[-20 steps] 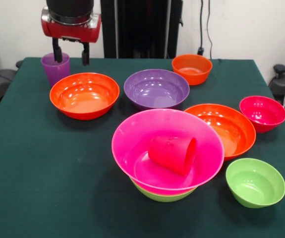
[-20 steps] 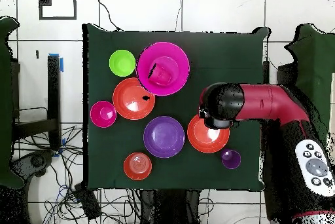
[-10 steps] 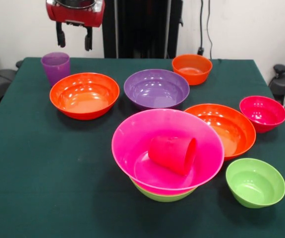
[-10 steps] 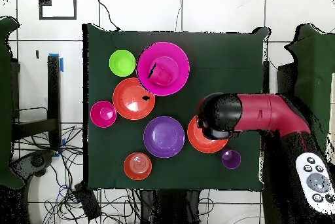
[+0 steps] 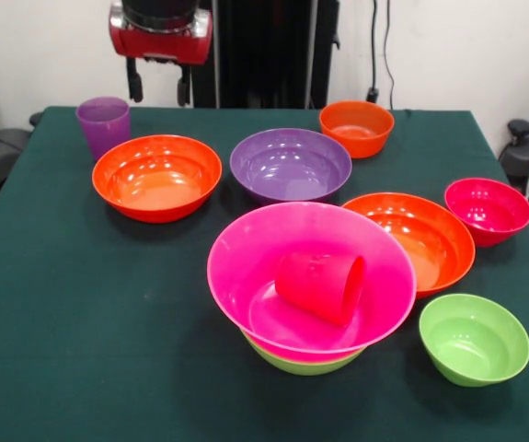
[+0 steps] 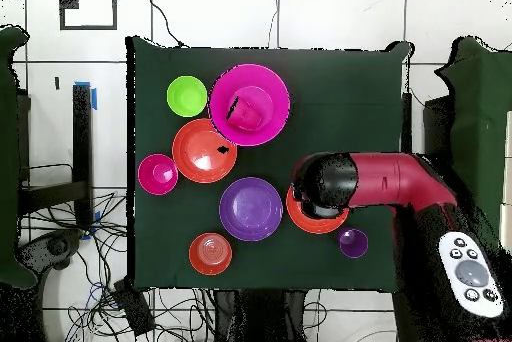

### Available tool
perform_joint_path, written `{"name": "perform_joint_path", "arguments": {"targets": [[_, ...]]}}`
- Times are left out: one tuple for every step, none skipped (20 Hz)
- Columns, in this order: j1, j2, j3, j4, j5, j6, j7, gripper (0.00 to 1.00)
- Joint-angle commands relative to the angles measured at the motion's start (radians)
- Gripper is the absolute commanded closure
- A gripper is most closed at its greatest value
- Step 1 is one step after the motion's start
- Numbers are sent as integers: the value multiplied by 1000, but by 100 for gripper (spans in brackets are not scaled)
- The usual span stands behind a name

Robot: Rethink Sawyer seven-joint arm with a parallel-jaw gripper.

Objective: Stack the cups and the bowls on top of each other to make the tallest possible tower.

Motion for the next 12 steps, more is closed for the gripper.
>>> {"name": "perform_joint_path", "arguments": {"targets": [[66,188,48,-36,-45,-122,-18,0],[65,201,51,-46,-39,-122,-24,0],[67,215,52,-56,-41,-142,-22,0],[64,224,55,-64,-38,-146,-30,0],[62,233,59,-72,-36,-149,-39,0],[66,244,58,-86,-36,-145,-43,0],[58,254,70,-87,-27,-154,-55,0],[54,263,77,-91,-22,-162,-61,0],[51,273,85,-94,-17,-169,-67,0],[52,281,89,-102,-18,-177,-70,0],[51,291,98,-109,-14,-184,-74,0],[53,298,104,-117,-15,-189,-79,0]]}}
